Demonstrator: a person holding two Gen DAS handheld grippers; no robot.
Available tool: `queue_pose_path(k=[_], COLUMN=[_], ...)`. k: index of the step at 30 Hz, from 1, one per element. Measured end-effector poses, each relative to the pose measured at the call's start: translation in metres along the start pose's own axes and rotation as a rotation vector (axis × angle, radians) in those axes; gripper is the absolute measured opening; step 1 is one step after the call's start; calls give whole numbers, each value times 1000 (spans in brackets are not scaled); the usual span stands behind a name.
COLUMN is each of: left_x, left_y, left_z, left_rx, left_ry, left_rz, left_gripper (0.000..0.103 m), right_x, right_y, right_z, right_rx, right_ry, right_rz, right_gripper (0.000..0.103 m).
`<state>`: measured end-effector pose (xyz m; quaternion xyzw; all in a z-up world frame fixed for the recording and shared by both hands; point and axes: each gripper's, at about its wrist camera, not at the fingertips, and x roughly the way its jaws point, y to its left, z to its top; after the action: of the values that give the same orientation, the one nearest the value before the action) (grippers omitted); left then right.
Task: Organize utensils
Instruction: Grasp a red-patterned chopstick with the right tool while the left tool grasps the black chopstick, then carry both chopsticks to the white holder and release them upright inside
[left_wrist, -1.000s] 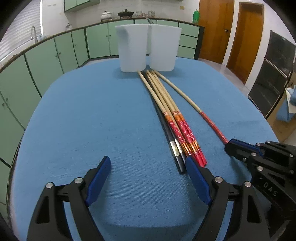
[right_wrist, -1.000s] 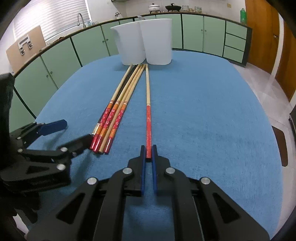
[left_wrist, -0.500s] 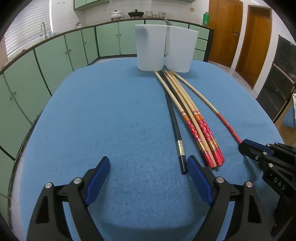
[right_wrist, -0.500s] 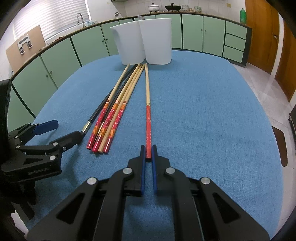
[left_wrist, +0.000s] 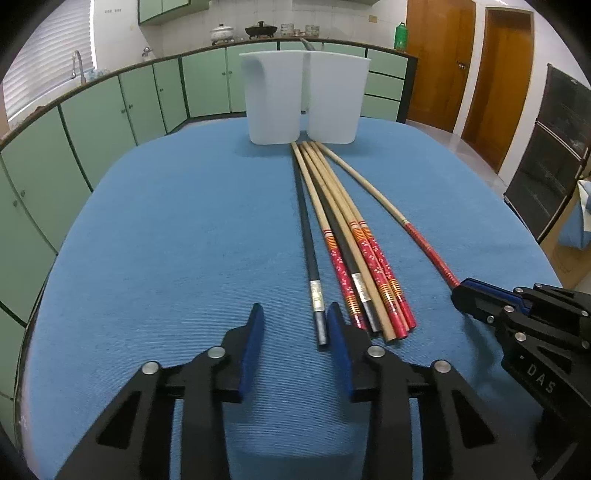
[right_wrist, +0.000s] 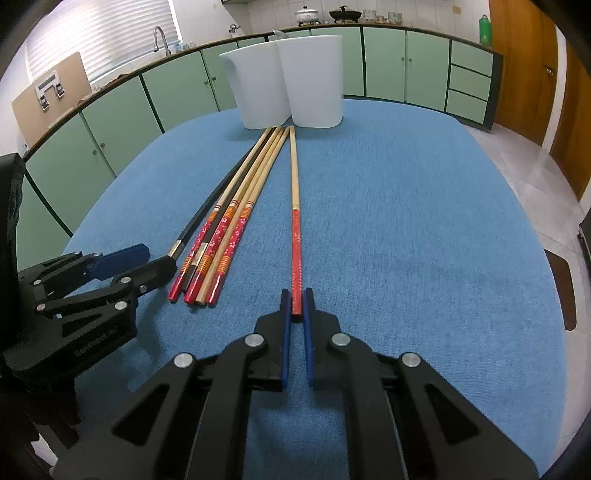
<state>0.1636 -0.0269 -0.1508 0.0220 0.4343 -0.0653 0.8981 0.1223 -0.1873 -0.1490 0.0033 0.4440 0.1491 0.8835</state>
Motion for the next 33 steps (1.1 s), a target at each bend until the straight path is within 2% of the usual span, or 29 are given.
queue_pose_path(k=[2,4,6,15,24,33], left_x=[0,0,0,-11,-62,-109], left_y=[-1,-2,-3,8,22,32], left_z=[0,-1,-1,-1,13,49], left_rx=[2,4,2,-48,-30,-25], left_ry=[-2,-5,-5,-23,-140,-285], left_rz=[-2,-15,-23,-52,-24,-22], left_gripper=[29,14,7,6,6,6], right_x=[0,1,0,-6,-41,-89], right_y=[0,-2,-4,-7,-7,-8], right_z=[0,0,0,-1,12,54], right_rx=[4,13,18,40,16,-10], right_ry=[0,0,0,-27,-111,-227], right_rz=[8,18,25,31,16,31], right_gripper=[7,7,7,5,5,5])
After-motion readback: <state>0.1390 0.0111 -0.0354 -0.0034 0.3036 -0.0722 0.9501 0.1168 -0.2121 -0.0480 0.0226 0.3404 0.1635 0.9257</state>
